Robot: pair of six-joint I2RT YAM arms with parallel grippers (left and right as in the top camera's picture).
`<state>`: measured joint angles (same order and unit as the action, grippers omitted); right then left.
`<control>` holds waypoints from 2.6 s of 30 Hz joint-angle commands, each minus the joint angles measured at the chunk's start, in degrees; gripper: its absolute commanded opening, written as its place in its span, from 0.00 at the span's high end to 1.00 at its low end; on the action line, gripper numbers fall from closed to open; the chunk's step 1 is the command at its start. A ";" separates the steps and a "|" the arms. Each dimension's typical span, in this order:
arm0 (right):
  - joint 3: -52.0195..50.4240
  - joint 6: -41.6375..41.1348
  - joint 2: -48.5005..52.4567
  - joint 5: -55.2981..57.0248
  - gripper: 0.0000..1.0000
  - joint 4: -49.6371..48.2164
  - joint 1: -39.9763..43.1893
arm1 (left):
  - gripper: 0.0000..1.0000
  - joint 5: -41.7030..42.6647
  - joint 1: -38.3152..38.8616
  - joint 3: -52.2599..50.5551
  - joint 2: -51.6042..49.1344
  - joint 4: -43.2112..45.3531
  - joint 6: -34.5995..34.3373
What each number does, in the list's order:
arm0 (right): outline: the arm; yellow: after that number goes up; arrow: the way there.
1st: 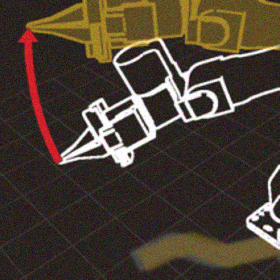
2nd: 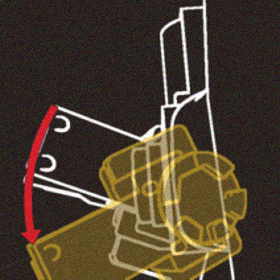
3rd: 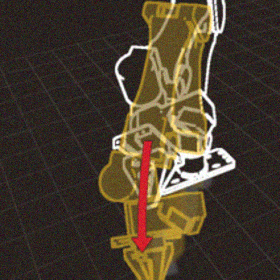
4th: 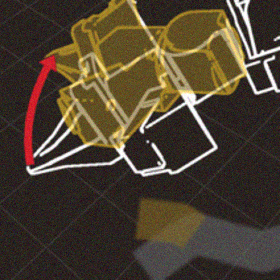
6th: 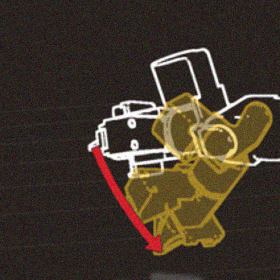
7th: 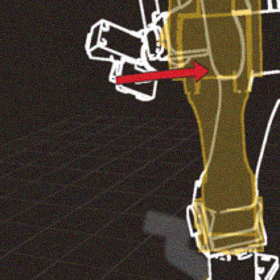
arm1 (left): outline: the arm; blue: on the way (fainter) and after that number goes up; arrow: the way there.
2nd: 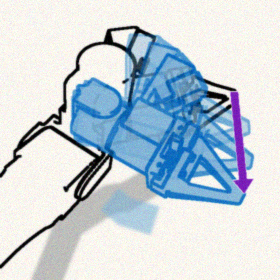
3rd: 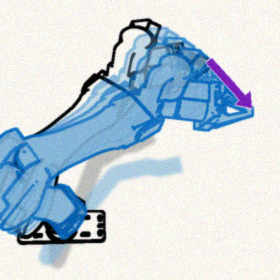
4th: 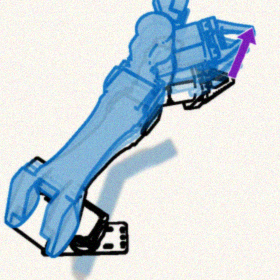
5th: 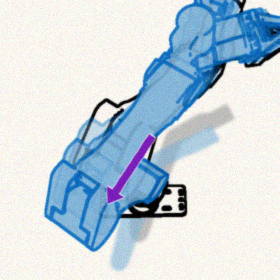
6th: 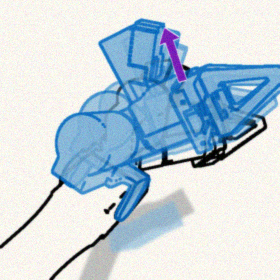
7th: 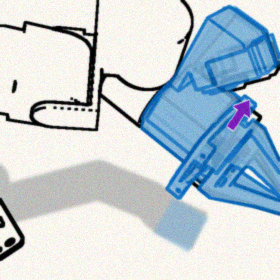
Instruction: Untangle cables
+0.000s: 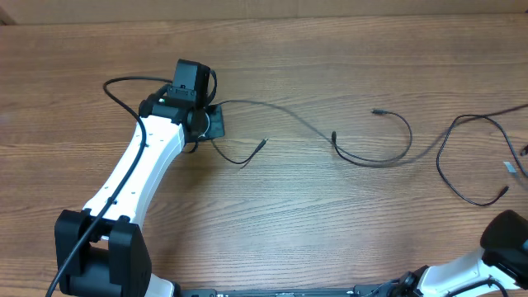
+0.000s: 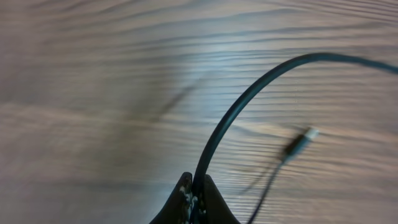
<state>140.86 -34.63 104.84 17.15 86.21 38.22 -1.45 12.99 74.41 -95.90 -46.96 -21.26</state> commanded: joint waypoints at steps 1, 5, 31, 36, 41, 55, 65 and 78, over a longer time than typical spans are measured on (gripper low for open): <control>0.90 -5.31 -0.79 0.79 0.96 -0.15 2.56 | 0.96 -11.08 -0.33 0.09 0.68 -2.58 -11.98; 0.90 -5.66 -0.79 0.74 0.96 -0.59 3.34 | 0.96 -10.75 -0.33 0.09 0.68 -3.54 -16.61; 0.48 15.26 -0.09 -26.27 0.09 8.70 0.20 | 0.96 17.00 4.46 0.09 0.68 10.34 -0.26; 0.48 17.90 -0.04 -26.32 0.00 10.56 -2.34 | 0.96 19.93 7.39 0.09 0.68 12.59 3.21; -0.35 23.54 0.02 -29.90 0.00 10.82 -7.45 | 0.96 27.82 10.03 0.09 0.68 16.76 11.21; -13.90 27.45 0.79 -31.39 0.00 9.14 -28.28 | 0.34 26.77 6.97 0.09 0.70 15.56 14.05; -34.16 27.41 0.79 -31.36 0.00 -3.65 -38.03 | 0.34 20.50 0.57 0.09 0.72 9.38 6.84; -63.93 27.23 0.79 -28.57 0.15 -39.74 -45.75 | 0.33 20.50 -0.22 0.09 0.72 6.91 6.86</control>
<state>82.91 -7.51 105.49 -12.14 52.82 -6.59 19.44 12.38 74.41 -95.90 -39.88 -13.58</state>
